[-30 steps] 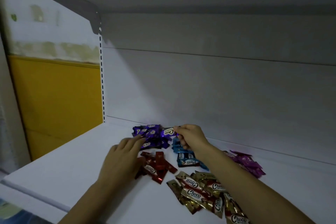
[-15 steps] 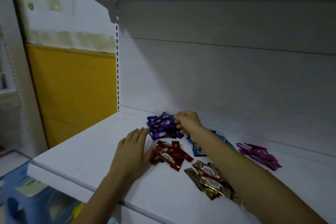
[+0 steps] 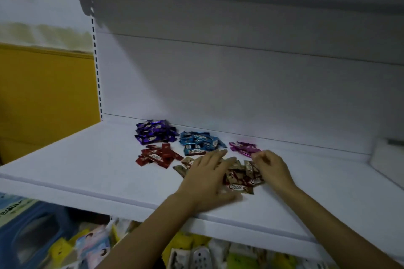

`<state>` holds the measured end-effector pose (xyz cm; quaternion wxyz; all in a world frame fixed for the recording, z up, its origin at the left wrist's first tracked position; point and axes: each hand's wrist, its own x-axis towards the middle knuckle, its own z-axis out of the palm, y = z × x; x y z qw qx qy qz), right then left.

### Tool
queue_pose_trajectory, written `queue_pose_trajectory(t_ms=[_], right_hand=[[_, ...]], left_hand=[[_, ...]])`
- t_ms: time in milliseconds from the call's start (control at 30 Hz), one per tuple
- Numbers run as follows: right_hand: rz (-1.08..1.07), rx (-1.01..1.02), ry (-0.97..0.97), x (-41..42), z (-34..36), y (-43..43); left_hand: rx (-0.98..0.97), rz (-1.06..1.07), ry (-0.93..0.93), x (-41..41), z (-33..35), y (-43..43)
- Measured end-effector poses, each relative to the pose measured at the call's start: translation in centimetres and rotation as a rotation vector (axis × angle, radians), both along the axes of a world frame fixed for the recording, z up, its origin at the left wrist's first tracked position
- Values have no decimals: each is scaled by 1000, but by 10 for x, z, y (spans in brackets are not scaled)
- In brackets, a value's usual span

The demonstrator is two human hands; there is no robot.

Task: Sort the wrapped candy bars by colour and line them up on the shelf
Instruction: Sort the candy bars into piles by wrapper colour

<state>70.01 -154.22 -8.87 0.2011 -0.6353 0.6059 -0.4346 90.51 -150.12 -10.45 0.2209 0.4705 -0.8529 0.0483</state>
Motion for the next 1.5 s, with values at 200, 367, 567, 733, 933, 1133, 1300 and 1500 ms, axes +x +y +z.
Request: queue_pose_trajectory(t_ms=[200, 367, 567, 733, 933, 1133, 1300, 1500], right_hand=[[-159, 9, 29, -22, -22, 12], [-60, 72, -23, -17, -23, 14], [2, 54, -280, -20, -19, 12], [-126, -25, -502, -27, -19, 11], [-167, 19, -639, -36, -21, 4], [25, 138, -546, -49, -5, -20], [176, 151, -438, -61, 3, -25], [271, 116, -535, -105, 28, -25]], left_hand=[[149, -29, -216, -48, 13, -44], [331, -142, -221, -59, 13, -67], [88, -178, -138, -64, 7, -78], [75, -234, -18, -69, 12, -92], [147, -156, 345, -75, 24, -102], [196, -93, 550, -79, 32, -104], [277, -81, 821, -96, 49, -96], [317, -97, 1039, -146, 53, -83]])
